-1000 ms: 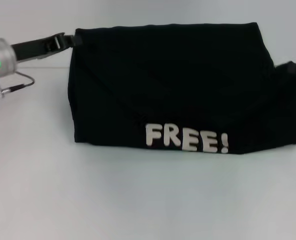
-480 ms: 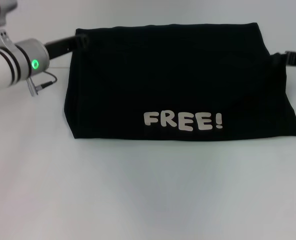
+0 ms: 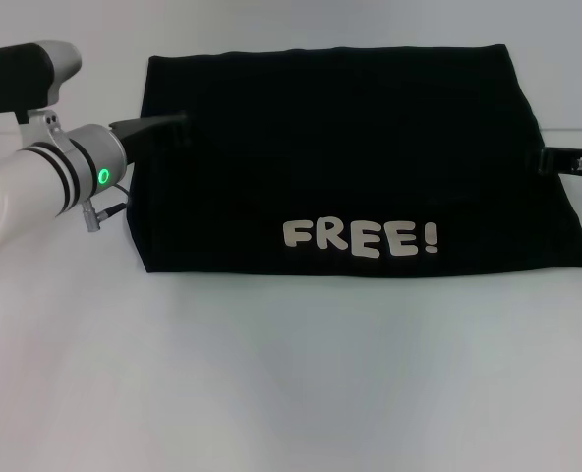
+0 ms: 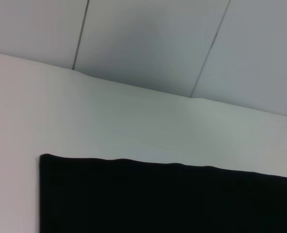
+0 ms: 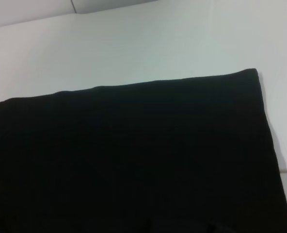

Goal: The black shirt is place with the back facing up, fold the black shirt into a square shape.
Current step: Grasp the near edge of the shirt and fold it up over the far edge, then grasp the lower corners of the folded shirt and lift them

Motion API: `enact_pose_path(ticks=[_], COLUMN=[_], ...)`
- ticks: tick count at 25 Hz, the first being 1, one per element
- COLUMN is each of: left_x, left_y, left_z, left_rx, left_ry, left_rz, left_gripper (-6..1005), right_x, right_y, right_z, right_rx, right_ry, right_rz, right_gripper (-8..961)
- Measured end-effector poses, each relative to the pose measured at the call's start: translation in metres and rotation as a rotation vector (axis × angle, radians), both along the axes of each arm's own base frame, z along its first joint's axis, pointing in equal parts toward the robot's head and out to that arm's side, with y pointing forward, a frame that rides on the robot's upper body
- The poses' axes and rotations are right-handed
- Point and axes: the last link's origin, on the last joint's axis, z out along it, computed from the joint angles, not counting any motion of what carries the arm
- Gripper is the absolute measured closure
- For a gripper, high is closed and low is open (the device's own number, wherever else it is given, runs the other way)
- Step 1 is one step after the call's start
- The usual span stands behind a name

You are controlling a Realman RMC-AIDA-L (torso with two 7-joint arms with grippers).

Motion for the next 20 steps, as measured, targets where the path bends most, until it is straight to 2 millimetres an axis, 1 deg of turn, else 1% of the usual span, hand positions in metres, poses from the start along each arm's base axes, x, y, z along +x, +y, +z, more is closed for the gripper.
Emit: enact_pose_path(ticks=[4, 8, 11, 14, 15, 20], left_x=[0.003, 0.007, 0.009, 0.009, 0.008, 0.006], left_y=[-0.003, -0.009, -0.012, -0.015, -0.015, -0.022], left_z=[-0.003, -0.005, -0.002, 0.008, 0.011, 0.026], left_rx=[-0.019, -0.059, -0.069, -0.071, -0.071, -0.076], left_ry=[-0.008, -0.016, -0.029, -0.065, -0.072, -0.118], left_rz=[-0.03, -0.098, -0.139, -0.157, -0.157, -0.189], left_gripper=[813, 809, 806, 803, 802, 614], right_x=[0.002, 0.004, 0.006, 0.005, 0.004, 0.003], right_y=[-0.004, -0.009, -0.014, -0.019, -0.021, -0.028], right_z=[-0.003, -0.003, 0.003, 0.011, 0.013, 0.026], right_rx=[-0.016, -0.039, -0.043, -0.042, -0.041, -0.03], right_ry=[0.011, 0.027, 0.038, 0.063, 0.073, 0.117], right_rz=[0.001, 0.01, 0.027, 0.049, 0.057, 0.089], right_gripper=[836, 834, 832, 831, 783, 541])
